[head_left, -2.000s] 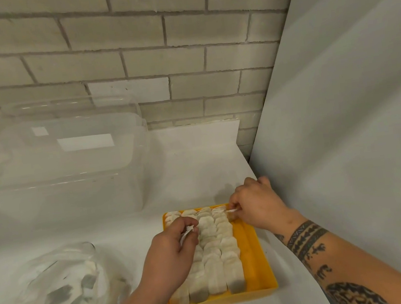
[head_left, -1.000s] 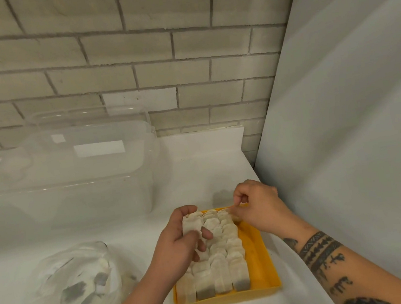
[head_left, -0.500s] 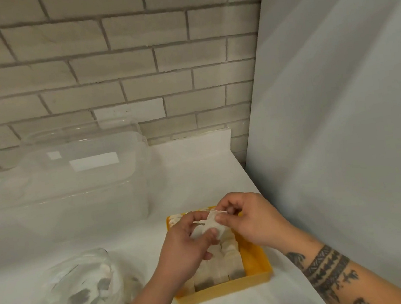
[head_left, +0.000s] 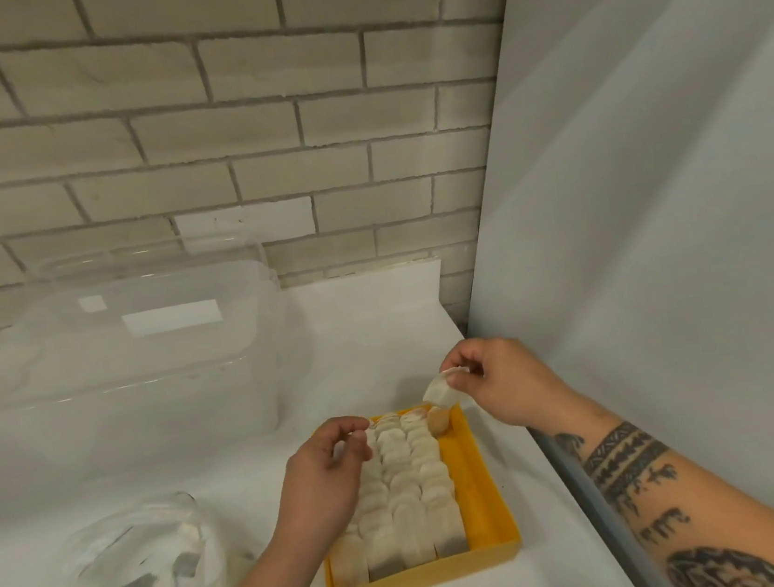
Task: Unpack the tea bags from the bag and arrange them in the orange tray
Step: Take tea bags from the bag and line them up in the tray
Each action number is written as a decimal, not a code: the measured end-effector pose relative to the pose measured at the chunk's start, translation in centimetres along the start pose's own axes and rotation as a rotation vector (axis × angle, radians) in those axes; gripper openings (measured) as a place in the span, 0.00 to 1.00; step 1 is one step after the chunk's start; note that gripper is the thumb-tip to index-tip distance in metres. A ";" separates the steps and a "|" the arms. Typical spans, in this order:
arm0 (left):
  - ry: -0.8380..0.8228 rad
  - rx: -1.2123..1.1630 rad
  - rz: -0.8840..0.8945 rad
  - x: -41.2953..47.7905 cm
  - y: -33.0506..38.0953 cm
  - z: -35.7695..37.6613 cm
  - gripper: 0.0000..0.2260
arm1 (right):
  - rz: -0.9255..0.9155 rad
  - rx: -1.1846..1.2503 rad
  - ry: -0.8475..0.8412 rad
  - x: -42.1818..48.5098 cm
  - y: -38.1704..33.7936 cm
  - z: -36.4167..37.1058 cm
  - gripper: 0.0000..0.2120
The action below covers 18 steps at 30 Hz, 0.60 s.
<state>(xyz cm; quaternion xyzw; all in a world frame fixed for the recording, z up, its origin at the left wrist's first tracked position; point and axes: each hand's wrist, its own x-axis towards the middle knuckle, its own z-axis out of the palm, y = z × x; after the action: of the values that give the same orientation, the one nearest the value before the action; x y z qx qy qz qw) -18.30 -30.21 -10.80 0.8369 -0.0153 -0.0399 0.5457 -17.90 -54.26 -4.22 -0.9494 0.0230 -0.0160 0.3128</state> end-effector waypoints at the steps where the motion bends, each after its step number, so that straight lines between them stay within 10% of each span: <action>1: 0.025 0.021 0.005 0.2 -0.3 -0.1 0.06 | 0.007 -0.060 -0.015 0.5 0.3 0.1 0.04; 18: 0.115 0.373 0.023 1.8 -3.8 -0.6 0.18 | -0.145 -0.585 -0.123 2.9 2.6 5.3 0.11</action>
<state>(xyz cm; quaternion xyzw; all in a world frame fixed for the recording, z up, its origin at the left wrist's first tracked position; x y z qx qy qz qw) -16.48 -28.25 -14.14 0.9243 -0.0011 0.0177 0.3813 -14.87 -53.39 -9.97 -0.9975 -0.0603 0.0264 0.0252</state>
